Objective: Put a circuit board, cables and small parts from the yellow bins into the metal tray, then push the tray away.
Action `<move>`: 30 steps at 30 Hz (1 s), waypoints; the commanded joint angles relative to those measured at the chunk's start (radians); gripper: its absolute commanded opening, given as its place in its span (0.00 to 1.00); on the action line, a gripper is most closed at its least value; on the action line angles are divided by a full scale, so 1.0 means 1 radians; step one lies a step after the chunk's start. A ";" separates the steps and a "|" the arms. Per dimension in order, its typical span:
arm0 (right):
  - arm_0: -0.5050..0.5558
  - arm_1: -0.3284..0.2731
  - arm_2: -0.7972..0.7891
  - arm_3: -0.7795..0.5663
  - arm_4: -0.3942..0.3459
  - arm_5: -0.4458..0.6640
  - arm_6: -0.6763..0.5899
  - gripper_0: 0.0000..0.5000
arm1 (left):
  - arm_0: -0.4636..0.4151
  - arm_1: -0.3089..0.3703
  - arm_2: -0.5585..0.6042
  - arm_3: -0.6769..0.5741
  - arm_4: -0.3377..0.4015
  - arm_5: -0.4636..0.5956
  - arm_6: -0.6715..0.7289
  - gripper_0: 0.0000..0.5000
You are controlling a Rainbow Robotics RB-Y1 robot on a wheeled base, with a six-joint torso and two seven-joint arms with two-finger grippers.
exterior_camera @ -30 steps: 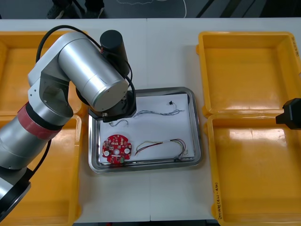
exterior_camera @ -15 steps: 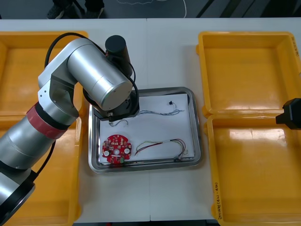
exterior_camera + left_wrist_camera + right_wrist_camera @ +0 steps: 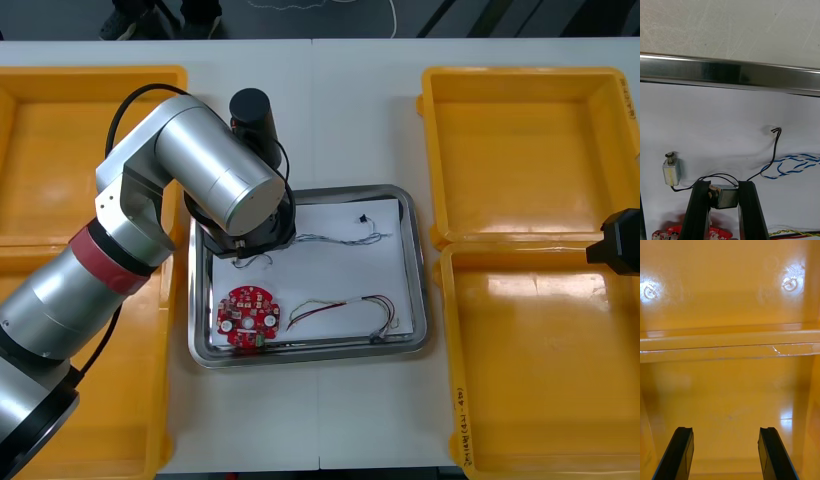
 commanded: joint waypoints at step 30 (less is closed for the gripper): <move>-0.008 -0.040 -0.019 -0.028 0.008 0.004 -0.007 1.00 | 0.006 0.002 0.049 -0.193 -0.003 0.137 -0.037 1.00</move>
